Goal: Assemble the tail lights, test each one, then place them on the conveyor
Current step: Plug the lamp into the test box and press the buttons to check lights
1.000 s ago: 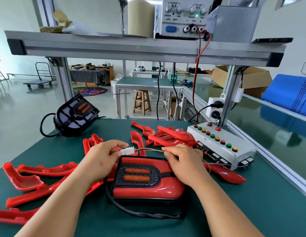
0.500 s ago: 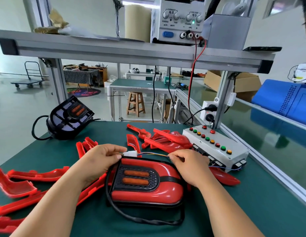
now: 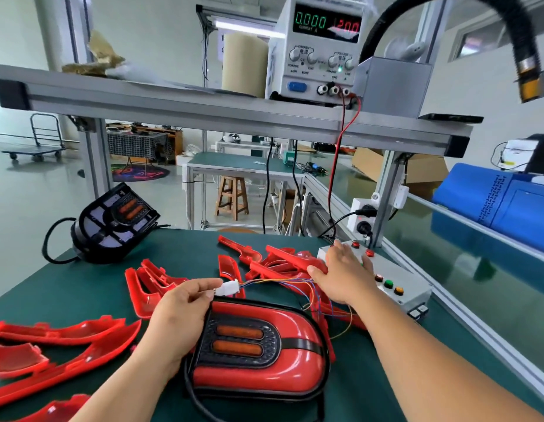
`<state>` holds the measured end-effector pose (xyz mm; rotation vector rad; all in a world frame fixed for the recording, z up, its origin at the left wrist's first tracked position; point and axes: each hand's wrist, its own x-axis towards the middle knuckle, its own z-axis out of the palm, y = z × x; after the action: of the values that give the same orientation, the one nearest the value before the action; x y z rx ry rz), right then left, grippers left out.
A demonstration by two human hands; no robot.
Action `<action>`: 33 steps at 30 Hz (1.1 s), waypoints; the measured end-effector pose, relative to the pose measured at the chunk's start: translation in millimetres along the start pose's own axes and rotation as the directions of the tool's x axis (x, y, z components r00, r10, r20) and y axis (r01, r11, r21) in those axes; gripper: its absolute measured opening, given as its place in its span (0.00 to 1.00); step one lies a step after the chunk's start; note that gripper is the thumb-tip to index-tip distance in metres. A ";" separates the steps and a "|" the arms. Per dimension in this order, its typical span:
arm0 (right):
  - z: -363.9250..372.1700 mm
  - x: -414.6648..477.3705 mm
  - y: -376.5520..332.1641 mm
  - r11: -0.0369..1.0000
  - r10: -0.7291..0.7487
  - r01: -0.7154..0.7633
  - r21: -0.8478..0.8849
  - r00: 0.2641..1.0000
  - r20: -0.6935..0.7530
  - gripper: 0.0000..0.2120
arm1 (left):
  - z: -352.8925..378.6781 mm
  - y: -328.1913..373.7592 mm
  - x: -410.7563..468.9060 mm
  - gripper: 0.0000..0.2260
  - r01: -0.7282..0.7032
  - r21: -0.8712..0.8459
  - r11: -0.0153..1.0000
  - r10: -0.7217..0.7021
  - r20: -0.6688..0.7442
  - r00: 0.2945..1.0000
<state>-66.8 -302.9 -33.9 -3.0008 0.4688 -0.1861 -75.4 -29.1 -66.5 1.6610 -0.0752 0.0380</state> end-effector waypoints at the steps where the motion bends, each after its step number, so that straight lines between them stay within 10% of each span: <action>1: 1.9 5.1 0.4 0.999 -0.006 0.007 -0.038 1.000 0.029 0.38 | 0.7 0.1 0.0 0.13 -0.002 -0.001 1.000 0.002 -0.008 1.000; 33: 19.7 36.9 -3.9 0.922 0.074 -0.035 -0.386 0.993 0.088 0.46 | -1.7 -2.4 2.1 0.13 -0.013 0.047 0.999 0.014 -0.008 1.000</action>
<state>-28.1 -309.0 -49.0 -3.3500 0.6454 0.0740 -73.1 -27.2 -68.6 1.7070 -0.0799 0.0569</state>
